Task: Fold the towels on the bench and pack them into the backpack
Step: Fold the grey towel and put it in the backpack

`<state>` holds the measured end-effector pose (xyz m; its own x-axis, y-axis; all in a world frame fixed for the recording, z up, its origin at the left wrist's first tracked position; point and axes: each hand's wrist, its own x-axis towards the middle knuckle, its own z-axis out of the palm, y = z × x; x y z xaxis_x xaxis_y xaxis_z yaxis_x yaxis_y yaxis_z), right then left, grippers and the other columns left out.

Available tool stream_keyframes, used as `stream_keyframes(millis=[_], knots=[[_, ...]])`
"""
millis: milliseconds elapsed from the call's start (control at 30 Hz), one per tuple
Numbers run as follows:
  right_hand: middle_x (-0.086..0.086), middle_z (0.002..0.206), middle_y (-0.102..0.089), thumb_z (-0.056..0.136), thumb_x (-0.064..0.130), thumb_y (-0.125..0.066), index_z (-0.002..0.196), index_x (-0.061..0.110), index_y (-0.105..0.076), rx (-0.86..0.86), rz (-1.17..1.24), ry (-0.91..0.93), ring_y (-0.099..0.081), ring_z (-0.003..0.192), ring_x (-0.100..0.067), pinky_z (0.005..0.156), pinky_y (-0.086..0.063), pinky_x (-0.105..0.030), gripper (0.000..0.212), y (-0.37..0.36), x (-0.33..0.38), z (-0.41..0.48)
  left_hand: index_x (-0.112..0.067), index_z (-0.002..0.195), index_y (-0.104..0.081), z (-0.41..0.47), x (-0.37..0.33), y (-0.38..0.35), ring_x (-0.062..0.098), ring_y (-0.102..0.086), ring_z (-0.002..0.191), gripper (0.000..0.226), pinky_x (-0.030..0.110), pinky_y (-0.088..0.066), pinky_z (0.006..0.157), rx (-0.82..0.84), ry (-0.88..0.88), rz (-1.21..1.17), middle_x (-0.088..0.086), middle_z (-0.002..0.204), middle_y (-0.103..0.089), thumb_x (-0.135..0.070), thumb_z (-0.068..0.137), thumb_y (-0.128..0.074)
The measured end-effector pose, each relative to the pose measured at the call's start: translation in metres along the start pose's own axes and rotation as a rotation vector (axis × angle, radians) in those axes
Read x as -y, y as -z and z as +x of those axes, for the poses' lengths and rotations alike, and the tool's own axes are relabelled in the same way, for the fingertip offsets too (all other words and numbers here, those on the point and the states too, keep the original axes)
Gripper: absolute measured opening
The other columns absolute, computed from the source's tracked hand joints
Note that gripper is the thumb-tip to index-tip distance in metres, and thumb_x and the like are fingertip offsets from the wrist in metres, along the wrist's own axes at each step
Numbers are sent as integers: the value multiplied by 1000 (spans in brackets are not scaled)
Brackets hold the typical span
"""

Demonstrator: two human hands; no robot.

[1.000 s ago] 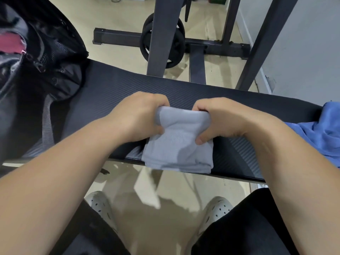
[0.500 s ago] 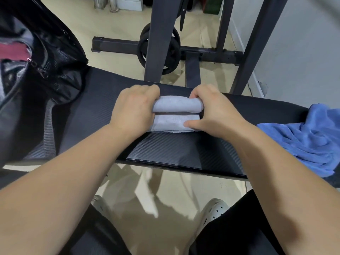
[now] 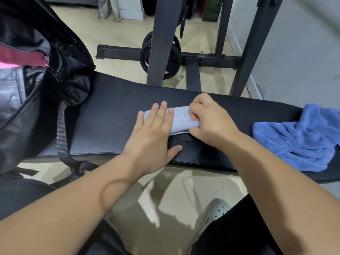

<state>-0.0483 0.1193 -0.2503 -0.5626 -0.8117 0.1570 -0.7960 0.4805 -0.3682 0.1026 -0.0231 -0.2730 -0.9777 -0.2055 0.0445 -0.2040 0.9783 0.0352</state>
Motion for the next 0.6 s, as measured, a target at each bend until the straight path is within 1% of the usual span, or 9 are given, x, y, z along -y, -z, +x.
stream_keyframes(millis=[67, 133, 200, 267, 333, 367, 433, 533, 600], knots=[[11, 107, -45, 67, 53, -78, 80, 24, -47, 55, -16, -13, -43, 99, -16, 76, -42, -33, 44, 5, -1, -4, -9, 161, -3, -3, 0, -3, 33, 2, 156, 104, 57, -10, 122, 23, -3, 4, 15, 169, 3, -76, 87, -32], [13, 110, -49, 68, 72, -64, 80, 26, -52, 18, -9, -21, -41, 111, -14, 91, -40, -34, 50, 11, 2, -7, -10, 161, -4, -2, 2, -6, 32, 2, 156, 105, 58, -12, 122, 38, -9, 4, 15, 169, 4, -79, 84, -24], [9, 121, -54, 80, 68, -52, 89, 25, -59, -77, -15, -4, -40, 125, -15, 104, -36, -40, 45, 13, 8, -8, -9, 160, -7, -2, 3, -8, 34, -1, 156, 107, 60, -15, 121, 46, -11, 11, 16, 168, 0, -80, 82, -21], [4, 145, -49, 92, 58, -43, 117, 27, -62, -92, -54, 11, -30, 144, -19, 117, -25, -45, 44, 8, 15, -7, -6, 160, -12, -2, 1, -11, 35, -6, 155, 107, 61, -19, 120, 40, -12, 35, 18, 168, -5, -79, 82, -22], [6, 165, -26, 102, 50, -34, 150, 32, -41, 61, -106, -17, -8, 155, -20, 124, -10, -50, 51, -1, 17, -5, -5, 160, -13, -3, 0, -13, 35, -7, 155, 105, 60, -19, 121, 22, -9, 53, 19, 168, -6, -78, 84, -22], [8, 168, -13, 105, 47, -31, 158, 34, -26, 155, -118, -53, 2, 156, -19, 125, -4, -51, 54, -7, 16, -5, -6, 160, -12, -3, 0, -14, 34, -5, 155, 104, 60, -17, 122, 15, -5, 44, 18, 168, -4, -78, 86, -22], [11, 170, 3, 107, 45, -27, 161, 36, -6, 254, -101, -115, 12, 156, -20, 125, 0, -54, 59, -16, 12, -5, -8, 161, -7, -1, 3, -13, 31, 0, 156, 100, 58, -9, 122, 9, 14, -20, 15, 169, 2, -77, 88, -21], [9, 169, 12, 106, 47, -25, 161, 36, 2, 246, -79, -137, 16, 155, -22, 124, 3, -54, 61, -24, 9, -6, -14, 161, 2, 2, 7, -11, 20, 13, 155, 95, 52, 6, 122, 2, 88, -265, 4, 169, 14, -75, 91, -20], [9, 168, 16, 106, 47, -24, 160, 36, 4, 242, -42, -158, 17, 155, -22, 124, 4, -52, 62, -27, 10, -8, -18, 161, 5, 6, 11, -9, 12, 19, 153, 89, 50, 11, 121, 24, 146, -450, -3, 168, 19, -68, 93, -24]])
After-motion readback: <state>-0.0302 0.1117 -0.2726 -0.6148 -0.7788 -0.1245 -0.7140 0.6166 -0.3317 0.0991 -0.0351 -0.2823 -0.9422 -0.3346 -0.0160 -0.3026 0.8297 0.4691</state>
